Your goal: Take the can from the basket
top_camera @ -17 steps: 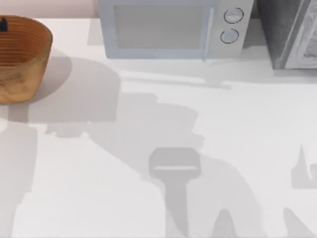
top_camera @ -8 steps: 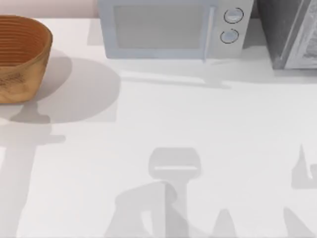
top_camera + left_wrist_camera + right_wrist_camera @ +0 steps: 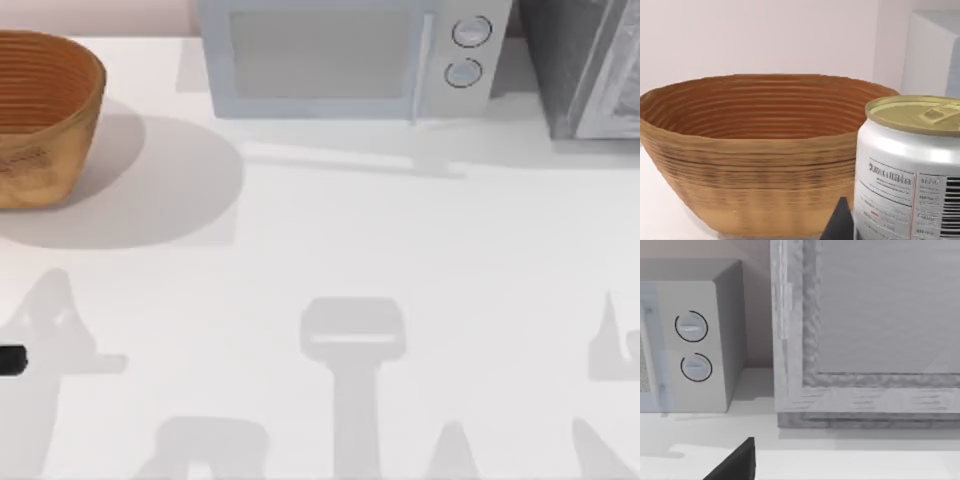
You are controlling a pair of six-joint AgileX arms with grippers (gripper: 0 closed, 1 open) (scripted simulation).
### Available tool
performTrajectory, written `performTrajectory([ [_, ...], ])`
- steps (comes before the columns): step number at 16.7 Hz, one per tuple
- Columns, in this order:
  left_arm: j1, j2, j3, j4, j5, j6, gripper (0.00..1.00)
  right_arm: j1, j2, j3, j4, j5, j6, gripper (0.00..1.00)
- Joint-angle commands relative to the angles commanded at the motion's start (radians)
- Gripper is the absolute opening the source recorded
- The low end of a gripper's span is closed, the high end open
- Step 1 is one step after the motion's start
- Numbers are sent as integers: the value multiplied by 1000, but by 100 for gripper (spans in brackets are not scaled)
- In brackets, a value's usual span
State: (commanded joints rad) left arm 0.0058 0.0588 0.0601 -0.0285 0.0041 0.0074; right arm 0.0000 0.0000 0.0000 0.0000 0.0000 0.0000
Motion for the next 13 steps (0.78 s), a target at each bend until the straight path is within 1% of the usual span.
performTrajectory([
  [3, -6, -59, -60, 28, -4, -7, 0, 0, 0, 0, 0, 0, 0, 100],
  [9, -3, -54, -60, 26, -4, -5, 0, 0, 0, 0, 0, 0, 0, 100],
  [11, -5, -30, -48, 44, 4, -4, 0, 0, 0, 0, 0, 0, 0, 100],
  [13, -13, 40, -16, 92, 30, -2, 0, 0, 0, 0, 0, 0, 0, 100],
])
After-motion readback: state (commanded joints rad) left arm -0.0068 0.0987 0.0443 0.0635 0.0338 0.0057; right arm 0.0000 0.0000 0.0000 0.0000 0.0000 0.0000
